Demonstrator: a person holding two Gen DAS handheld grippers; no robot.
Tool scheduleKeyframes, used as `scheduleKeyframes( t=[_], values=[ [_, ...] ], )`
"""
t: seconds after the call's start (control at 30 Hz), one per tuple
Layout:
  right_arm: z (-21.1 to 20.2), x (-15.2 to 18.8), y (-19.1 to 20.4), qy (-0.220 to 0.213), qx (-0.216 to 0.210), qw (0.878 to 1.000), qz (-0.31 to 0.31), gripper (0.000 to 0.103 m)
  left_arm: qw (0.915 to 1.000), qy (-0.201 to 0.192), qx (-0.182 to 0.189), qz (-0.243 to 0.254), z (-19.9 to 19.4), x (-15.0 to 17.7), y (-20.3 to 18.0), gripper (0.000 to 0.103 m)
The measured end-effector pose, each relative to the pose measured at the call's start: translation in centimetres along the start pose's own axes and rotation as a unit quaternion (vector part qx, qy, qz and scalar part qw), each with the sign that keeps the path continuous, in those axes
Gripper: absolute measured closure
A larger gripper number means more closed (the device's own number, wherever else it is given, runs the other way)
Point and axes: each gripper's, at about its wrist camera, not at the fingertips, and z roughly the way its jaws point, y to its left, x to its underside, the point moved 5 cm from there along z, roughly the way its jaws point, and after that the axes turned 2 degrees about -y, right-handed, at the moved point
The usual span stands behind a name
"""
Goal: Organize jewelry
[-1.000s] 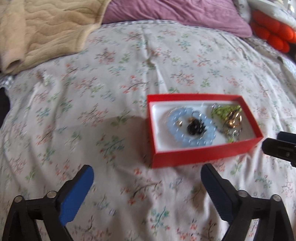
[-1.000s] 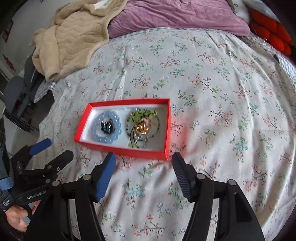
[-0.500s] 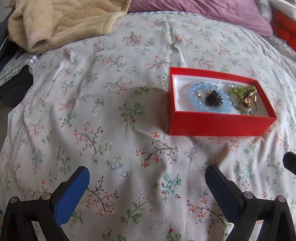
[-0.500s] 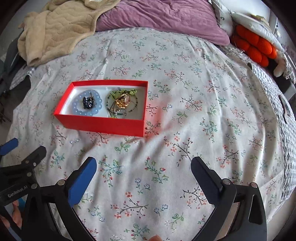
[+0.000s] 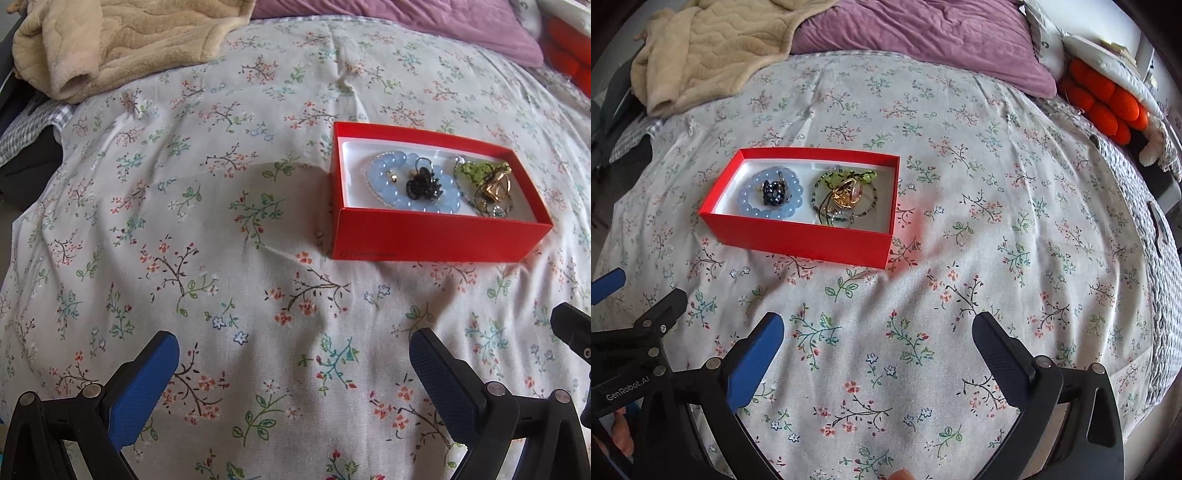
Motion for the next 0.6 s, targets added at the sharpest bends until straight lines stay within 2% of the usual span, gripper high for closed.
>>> scheduleKeyframes(
  t=[0.6],
  values=[
    [0.16, 0.07, 0.04, 0.002, 0.004, 1.000, 0.002, 0.000, 1.0000, 0.001, 0.007, 0.002, -0.09, -0.01, -0.32, 0.001]
  ],
)
